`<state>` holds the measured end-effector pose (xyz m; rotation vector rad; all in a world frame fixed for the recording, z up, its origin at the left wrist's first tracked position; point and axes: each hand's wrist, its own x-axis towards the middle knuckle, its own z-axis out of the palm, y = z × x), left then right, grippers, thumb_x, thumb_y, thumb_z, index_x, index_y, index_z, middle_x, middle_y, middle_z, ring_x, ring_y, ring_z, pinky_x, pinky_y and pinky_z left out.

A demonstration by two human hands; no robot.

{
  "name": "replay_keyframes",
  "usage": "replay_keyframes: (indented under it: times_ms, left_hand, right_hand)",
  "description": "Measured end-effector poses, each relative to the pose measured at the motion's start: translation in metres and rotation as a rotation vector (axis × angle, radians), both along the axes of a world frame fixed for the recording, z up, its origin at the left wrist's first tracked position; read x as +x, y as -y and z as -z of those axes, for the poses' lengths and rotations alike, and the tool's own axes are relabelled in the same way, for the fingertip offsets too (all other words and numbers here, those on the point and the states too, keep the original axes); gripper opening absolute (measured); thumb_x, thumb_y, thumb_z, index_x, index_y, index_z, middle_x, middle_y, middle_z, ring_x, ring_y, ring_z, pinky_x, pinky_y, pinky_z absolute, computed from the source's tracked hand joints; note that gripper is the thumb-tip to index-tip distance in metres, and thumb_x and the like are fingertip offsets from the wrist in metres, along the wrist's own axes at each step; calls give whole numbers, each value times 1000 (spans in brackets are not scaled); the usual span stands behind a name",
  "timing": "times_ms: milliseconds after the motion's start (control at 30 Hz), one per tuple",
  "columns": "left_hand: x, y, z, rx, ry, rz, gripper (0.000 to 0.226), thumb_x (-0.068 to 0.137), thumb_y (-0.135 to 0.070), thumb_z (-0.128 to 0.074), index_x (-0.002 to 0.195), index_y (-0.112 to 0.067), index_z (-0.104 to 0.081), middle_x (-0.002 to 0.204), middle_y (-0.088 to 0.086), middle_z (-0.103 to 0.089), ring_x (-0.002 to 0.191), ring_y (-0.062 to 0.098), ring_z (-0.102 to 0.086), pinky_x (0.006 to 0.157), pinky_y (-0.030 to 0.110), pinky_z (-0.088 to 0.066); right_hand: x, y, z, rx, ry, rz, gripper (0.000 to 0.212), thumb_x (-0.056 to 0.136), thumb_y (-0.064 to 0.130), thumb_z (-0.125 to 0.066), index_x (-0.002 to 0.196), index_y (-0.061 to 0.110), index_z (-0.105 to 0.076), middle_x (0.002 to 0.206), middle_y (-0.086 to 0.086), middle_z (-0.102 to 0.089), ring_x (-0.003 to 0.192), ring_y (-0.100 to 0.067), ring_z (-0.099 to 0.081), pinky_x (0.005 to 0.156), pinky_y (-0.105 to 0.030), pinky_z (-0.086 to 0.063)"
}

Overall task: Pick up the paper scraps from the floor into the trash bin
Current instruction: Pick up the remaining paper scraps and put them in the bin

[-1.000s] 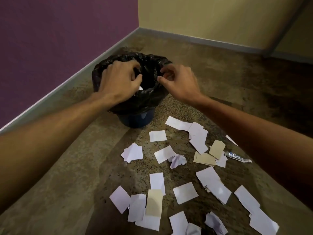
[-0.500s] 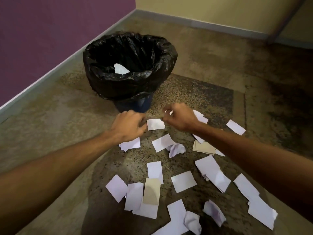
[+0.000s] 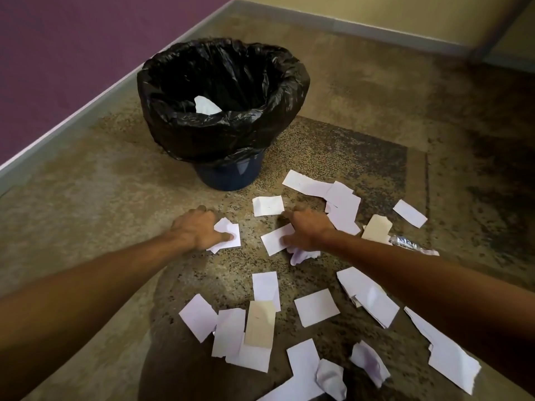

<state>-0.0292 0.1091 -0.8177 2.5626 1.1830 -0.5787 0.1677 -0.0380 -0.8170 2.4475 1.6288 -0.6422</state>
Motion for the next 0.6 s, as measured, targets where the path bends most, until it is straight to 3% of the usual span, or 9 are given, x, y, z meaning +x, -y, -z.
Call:
replay_keyframes:
  times_ms: [167, 333, 433, 533, 600]
  left_hand:
    - [0, 9, 11, 27, 50, -14, 79, 77, -61, -66, 140, -17, -45, 133, 9, -43, 120, 28, -47, 94, 38, -45]
    - [1, 17, 17, 4, 129, -7, 75, 80, -43, -73, 144, -23, -40, 139, 7, -41, 125, 26, -44, 97, 39, -46]
    - [2, 19, 19, -34, 187, -34, 70, 78, -33, -75, 140, -23, -43, 136, 6, -48, 122, 27, -48, 95, 40, -47]
    - [3, 20, 15, -41, 216, -85, 53, 78, -21, -73, 127, -22, -51, 122, 6, -61, 106, 28, -59, 82, 37, -52]
    - [4, 20, 9, -58, 242, -118, 41, 79, -17, -70, 119, -22, -58, 117, 6, -64, 102, 28, -61, 79, 36, -52]
  right_hand:
    - [-1, -1, 3, 32, -22, -10, 55, 84, 45, -67, 134, 28, -52, 138, -5, -48, 123, -27, -52, 94, -42, -48]
    - [-4, -1, 4, 52, -80, -25, 30, 84, 30, -68, 114, 26, -63, 118, -2, -63, 106, -22, -58, 74, -28, -39]
    - [-7, -3, 4, 52, -120, -14, 32, 87, 25, -66, 119, 23, -64, 120, -4, -67, 107, -23, -60, 77, -28, -41]
    - [-5, -6, -1, 83, -182, 37, 35, 89, 23, -64, 124, 17, -64, 121, -8, -67, 107, -27, -61, 84, -32, -48]
    - [-3, -8, -7, 125, -226, 58, 31, 89, 24, -64, 118, 13, -66, 116, -10, -69, 104, -28, -62, 79, -31, -46]
